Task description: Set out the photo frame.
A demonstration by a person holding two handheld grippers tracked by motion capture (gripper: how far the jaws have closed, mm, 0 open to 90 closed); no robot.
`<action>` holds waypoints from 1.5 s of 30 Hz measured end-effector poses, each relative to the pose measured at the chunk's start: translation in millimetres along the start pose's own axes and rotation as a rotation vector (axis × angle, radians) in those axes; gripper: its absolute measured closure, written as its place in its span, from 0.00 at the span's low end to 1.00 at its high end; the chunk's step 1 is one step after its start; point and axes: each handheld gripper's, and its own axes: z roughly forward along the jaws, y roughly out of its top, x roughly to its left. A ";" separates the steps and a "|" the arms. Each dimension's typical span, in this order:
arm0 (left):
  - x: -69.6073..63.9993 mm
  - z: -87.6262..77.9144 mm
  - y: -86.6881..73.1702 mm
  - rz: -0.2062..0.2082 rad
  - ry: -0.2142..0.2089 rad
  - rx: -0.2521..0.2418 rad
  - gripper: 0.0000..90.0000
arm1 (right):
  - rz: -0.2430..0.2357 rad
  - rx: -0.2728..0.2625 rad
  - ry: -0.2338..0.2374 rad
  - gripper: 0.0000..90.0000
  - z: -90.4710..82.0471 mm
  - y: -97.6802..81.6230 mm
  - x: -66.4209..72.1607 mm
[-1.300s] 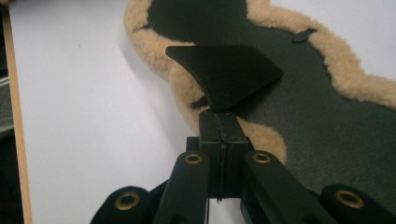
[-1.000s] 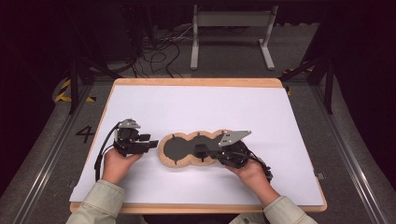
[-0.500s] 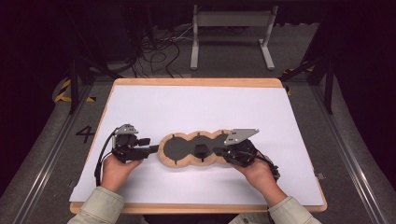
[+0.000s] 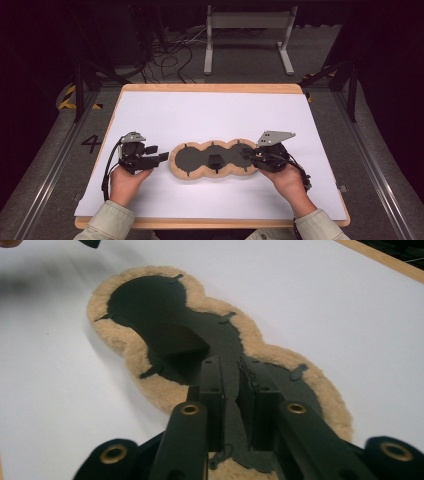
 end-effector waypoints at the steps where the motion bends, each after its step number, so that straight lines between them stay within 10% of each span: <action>1: -1.4 0.5 -0.4 -0.010 -0.006 0.001 0.46 | 0.013 -0.003 -0.010 0.83 -1.2 -1.7 -3.5; 16: -1.3 8.6 -1.4 -0.035 -0.048 0.034 0.38 | 0.176 -0.005 -0.039 0.36 -1.5 -17.3 -35.3; 31: 1.9 27.1 -4.3 -0.104 -0.105 0.156 0.27 | 0.260 0.094 -0.038 0.32 15.8 -37.6 -53.7; 45: -5.8 39.9 -6.6 -0.084 -0.104 0.248 0.21 | 0.325 0.184 0.084 0.19 31.4 -47.4 -58.4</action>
